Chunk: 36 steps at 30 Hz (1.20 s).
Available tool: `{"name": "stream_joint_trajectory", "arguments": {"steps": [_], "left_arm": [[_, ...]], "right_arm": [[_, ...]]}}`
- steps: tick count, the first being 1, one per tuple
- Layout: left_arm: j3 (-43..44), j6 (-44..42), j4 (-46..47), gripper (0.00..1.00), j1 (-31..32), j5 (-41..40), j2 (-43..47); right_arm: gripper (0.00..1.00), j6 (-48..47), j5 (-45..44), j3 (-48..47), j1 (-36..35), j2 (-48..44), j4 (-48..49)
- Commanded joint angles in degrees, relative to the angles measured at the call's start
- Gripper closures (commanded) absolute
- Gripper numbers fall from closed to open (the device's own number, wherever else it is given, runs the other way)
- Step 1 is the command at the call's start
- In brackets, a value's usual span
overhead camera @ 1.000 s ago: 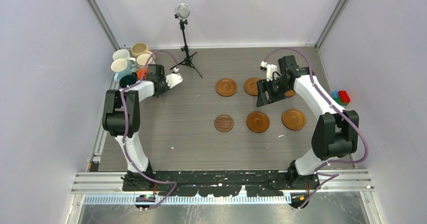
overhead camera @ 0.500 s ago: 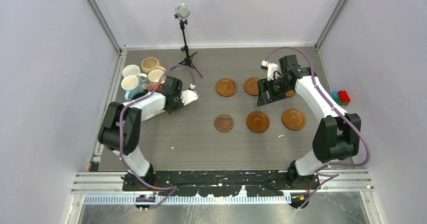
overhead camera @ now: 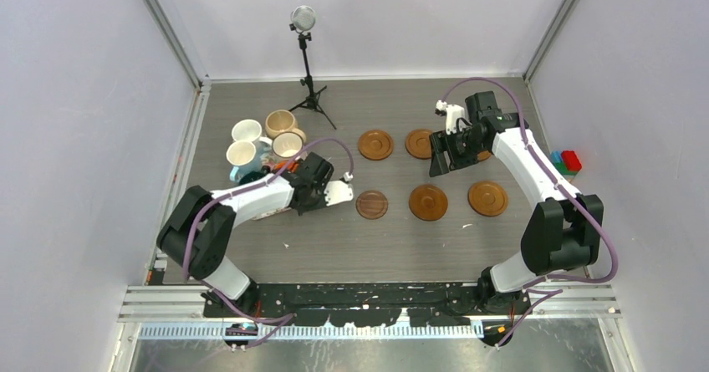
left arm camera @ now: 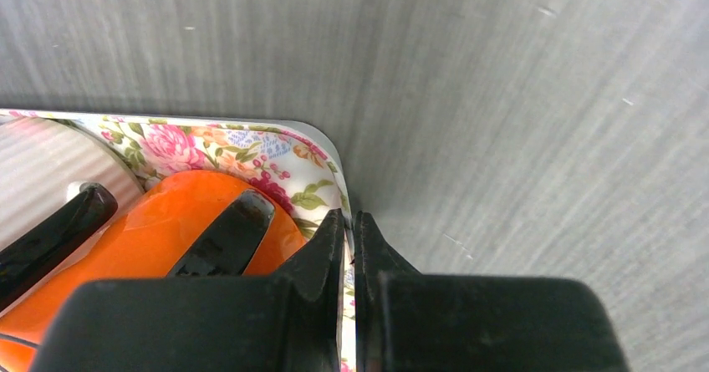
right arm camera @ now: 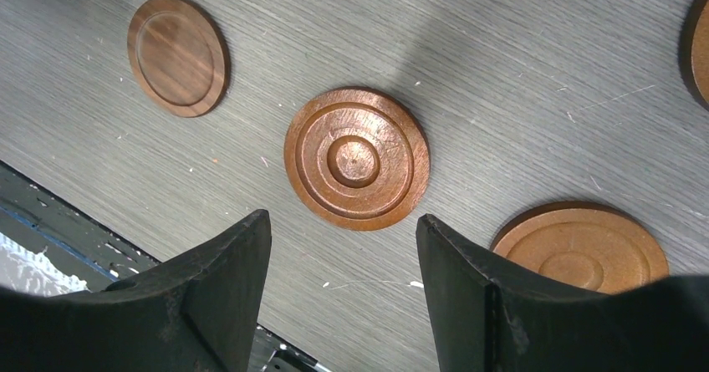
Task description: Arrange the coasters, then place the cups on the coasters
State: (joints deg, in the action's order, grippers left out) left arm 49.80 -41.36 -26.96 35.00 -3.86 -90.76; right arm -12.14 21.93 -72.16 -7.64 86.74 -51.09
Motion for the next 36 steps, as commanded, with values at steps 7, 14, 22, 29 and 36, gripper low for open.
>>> {"name": "stream_joint_trajectory", "arguments": {"steps": [7,14,22,29,36], "left_arm": [[-11.2,-5.6,-14.6,1.0,2.5,8.9,11.2],[-13.2,-6.1,-17.2,1.0,3.3,12.4,19.7],[-11.1,-2.4,-15.5,1.0,10.4,13.6,15.8],[-9.0,0.6,-12.4,1.0,14.4,12.0,12.1],[-2.7,3.6,-21.1,0.57,14.4,11.4,11.9]], "right_arm": [[0.31,-0.4,0.4,-1.2,0.2,-0.9,-1.2],[0.31,0.5,2.3,-1.5,0.1,0.5,-1.1],[0.31,0.7,2.5,-2.0,0.1,0.8,-1.2],[0.31,0.1,2.5,-2.0,0.1,0.9,-1.4],[0.31,-0.8,3.5,-3.3,-1.0,1.8,-1.3]]}}
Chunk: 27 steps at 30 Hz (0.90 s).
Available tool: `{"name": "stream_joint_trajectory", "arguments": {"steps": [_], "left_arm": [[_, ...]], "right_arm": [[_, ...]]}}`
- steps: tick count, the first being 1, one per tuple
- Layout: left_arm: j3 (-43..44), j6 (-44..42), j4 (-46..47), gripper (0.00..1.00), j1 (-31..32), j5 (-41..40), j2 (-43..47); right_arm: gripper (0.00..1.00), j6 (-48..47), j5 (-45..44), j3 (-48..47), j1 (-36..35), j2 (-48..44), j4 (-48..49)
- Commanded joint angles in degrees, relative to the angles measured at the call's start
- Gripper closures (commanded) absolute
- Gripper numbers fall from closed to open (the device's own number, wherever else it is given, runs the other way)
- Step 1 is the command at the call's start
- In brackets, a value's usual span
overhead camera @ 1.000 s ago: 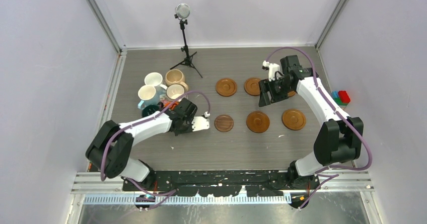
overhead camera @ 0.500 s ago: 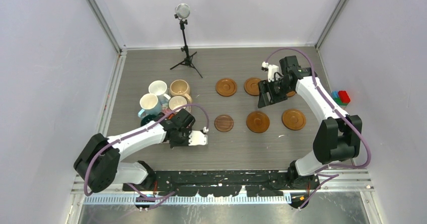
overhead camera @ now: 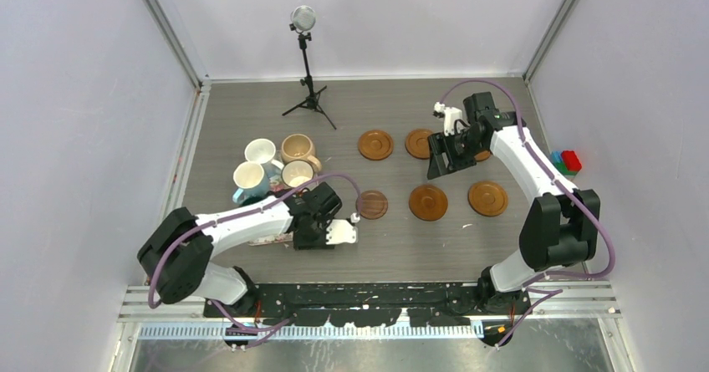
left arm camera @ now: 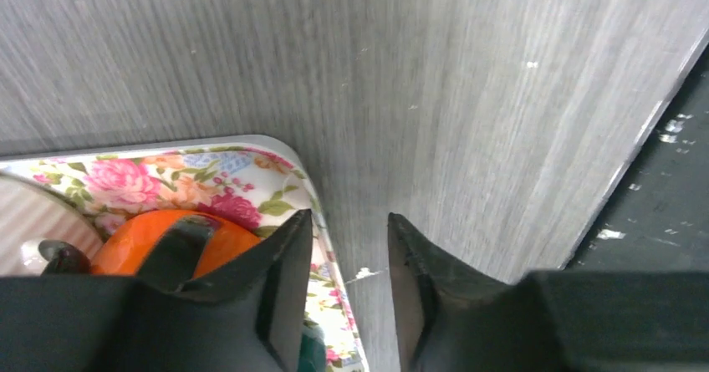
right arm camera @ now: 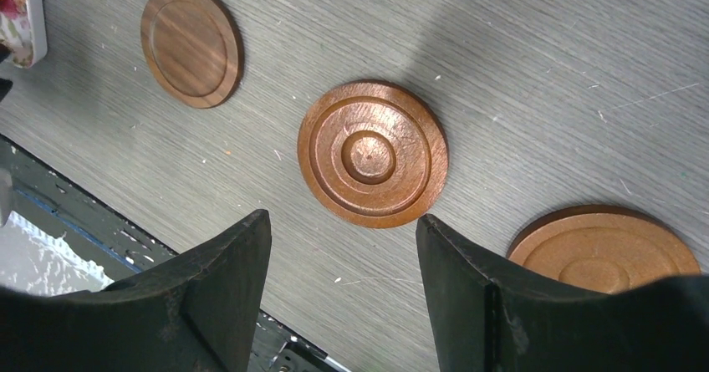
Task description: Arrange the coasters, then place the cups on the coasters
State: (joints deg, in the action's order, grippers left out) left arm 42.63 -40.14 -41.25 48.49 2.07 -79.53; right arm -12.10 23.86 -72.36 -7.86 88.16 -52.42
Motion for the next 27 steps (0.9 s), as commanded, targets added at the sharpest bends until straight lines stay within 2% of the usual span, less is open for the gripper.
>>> {"name": "stream_joint_trajectory", "arguments": {"steps": [1,3,5,8,11,13,18,21,23,27], "left_arm": [[5.5,2.9,-8.9,0.48,0.9,7.2,1.9],[7.6,4.9,-11.2,0.2,0.5,10.4,4.8],[10.2,7.8,-12.5,0.13,-0.7,12.8,7.7],[14.2,9.9,-14.1,0.11,-5.4,16.2,11.5],[18.0,10.3,-15.3,0.08,-13.5,19.3,13.7],[19.6,10.5,-15.6,0.06,-20.0,20.7,14.7],[22.5,15.8,-11.6,0.05,-40.9,21.0,15.1],[23.2,19.0,-8.8,0.07,-53.2,21.4,13.9],[24.1,20.8,-8.0,0.08,-60.3,24.4,11.8],[27.7,23.0,-8.8,0.08,-69.4,30.7,4.1]], "right_arm": [[0.31,-0.8,1.7,-3.6,-1.1,0.6,0.3],[0.31,-0.7,1.8,-4.8,-2.0,1.1,0.7],[0.31,-0.7,1.6,-6.4,-3.1,2.0,0.8],[0.31,-0.9,0.6,-8.4,-5.8,3.0,1.6],[0.31,-1.8,-2.1,-9.5,-11.0,3.7,4.8],[0.3,-3.2,-4.1,-10.4,-14.8,4.6,7.6],[0.31,-8.0,-7.0,-16.6,-23.8,10.8,12.0],[0.31,-9.0,-7.6,-22.5,-27.5,17.1,13.7],[0.32,-9.7,-8.2,-25.4,-29.8,20.8,15.3],[0.34,-9.7,-10.4,-30.4,-33.7,26.9,18.2]]}}
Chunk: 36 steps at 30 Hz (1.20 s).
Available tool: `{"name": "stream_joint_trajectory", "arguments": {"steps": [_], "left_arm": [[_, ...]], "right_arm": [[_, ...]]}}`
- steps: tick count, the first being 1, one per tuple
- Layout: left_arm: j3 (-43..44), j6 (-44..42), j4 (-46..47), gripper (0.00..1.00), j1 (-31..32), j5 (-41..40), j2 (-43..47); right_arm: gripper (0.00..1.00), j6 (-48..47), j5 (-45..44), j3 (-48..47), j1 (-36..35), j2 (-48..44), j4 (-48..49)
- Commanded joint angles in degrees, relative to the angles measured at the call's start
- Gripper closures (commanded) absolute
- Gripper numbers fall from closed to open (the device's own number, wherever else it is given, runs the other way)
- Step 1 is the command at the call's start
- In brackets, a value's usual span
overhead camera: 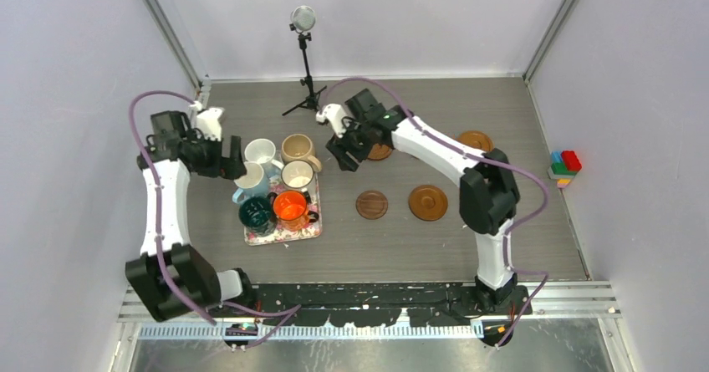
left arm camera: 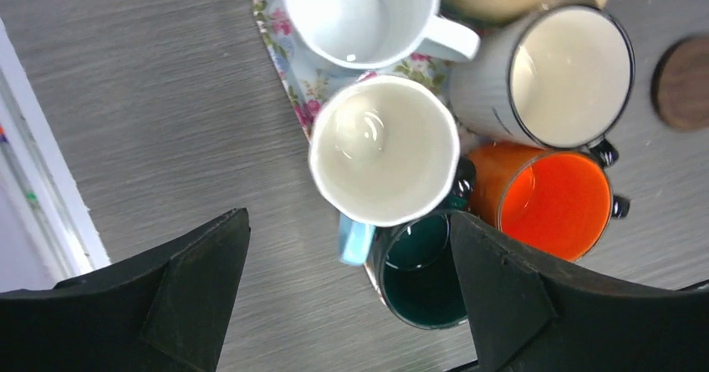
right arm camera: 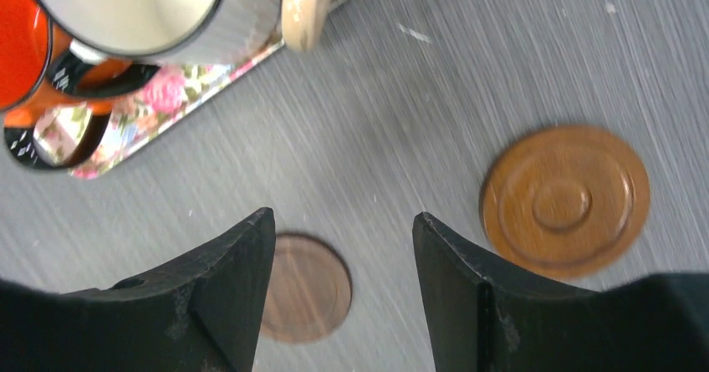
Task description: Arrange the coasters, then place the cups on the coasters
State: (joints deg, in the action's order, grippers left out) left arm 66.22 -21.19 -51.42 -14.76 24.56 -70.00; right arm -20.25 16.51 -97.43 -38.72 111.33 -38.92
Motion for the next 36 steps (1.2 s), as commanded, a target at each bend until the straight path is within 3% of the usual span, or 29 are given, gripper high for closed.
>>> {"name": "stream_joint_trajectory", "arguments": {"steps": [1,5,8,13,17,26,36], "left_arm": [[5.2,5.0,1.5,0.08,-7.5,9.2,-7.1],[5.6,6.1,5.6,0.15,-10.6,9.2,-11.3],[4.9,3.0,9.8,0.25,-11.0,3.0,-13.3],[5.2,-4.1,9.3,0.47,-12.1,-2.4,-19.2],[4.9,-5.7,9.1,0.57,-12.1,-3.9,-24.5],[5.6,-6.6,10.3,0.73,-11.1,-0.9,-32.0],[2.1,-6.7,10.8,0.79,-5.3,-0.6,-34.5]], "right_arm": [[0.35,-1.6,-3.6,-6.5,-3.7,5.0,4.9],[0.39,-1.9,-4.3,-8.4,-4.5,8.1,6.0],[0.4,-3.0,-4.0,-7.4,-4.6,8.5,7.2],[0.42,-4.5,-0.1,-5.3,-4.8,8.6,10.2],[0.42,-5.1,0.4,-7.3,-5.7,10.8,9.4],[0.42,-6.9,-1.8,-8.3,-7.2,13.4,8.9],[0.45,-6.8,-2.9,-8.5,-7.2,14.3,10.3]]}}
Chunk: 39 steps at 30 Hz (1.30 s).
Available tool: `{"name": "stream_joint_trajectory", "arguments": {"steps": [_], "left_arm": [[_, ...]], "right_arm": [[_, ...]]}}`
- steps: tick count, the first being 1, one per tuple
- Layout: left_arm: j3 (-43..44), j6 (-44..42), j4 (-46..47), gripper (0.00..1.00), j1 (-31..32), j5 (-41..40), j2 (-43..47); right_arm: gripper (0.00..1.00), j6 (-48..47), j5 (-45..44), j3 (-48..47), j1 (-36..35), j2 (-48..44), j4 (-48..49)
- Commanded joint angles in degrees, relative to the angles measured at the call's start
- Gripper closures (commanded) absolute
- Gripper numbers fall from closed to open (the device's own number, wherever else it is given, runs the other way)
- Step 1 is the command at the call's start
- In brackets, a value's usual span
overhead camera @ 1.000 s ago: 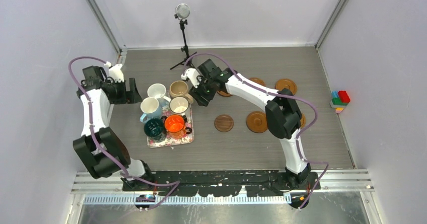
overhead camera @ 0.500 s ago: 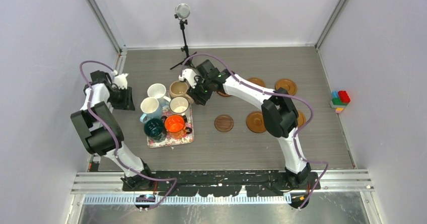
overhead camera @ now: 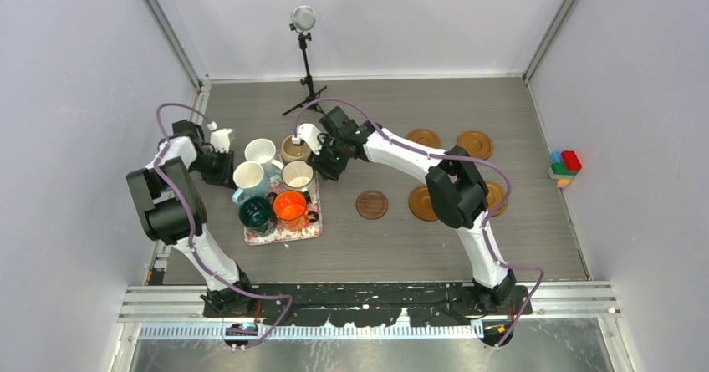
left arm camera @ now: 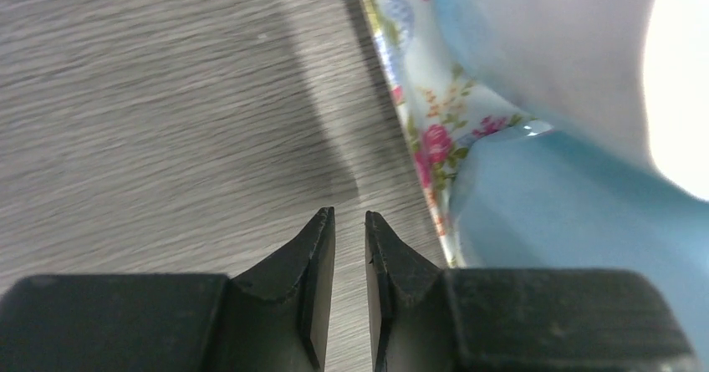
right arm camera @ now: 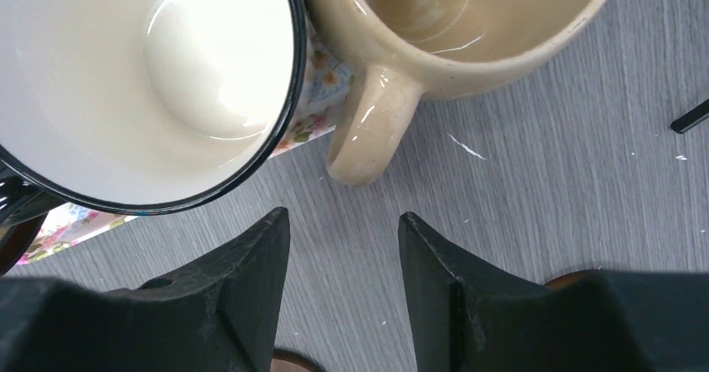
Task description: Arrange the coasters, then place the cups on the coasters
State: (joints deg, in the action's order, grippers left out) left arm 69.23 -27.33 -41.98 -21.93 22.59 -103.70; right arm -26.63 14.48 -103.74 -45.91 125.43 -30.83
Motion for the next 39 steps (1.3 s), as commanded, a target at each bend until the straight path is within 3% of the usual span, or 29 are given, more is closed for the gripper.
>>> {"name": "stream_joint_trajectory", "arguments": {"steps": [1,9,24,32,39], "left_arm": [[-0.9,-0.4,1.3,0.79,2.4,1.7,-1.0],[-1.9,0.4,2.1,0.82,6.6,3.1,-1.7],[0.6,1.1,0.1,0.84,7.9,8.1,-3.5],[6.7,7.9,-5.2,0.82,2.6,16.0,-8.7],[7.8,8.0,-6.8,0.82,-0.5,17.7,-10.9]], "right_arm": [[0.45,-0.1,-1.3,-2.5,0.1,0.4,2.4],[0.47,1.0,-2.0,-2.6,0.0,0.9,3.2],[0.42,0.4,-2.0,-2.7,0.0,0.9,2.8],[0.43,0.5,-1.7,-1.6,0.0,0.0,2.8],[0.43,0.0,-2.0,-1.6,0.1,-0.1,2.8]]}}
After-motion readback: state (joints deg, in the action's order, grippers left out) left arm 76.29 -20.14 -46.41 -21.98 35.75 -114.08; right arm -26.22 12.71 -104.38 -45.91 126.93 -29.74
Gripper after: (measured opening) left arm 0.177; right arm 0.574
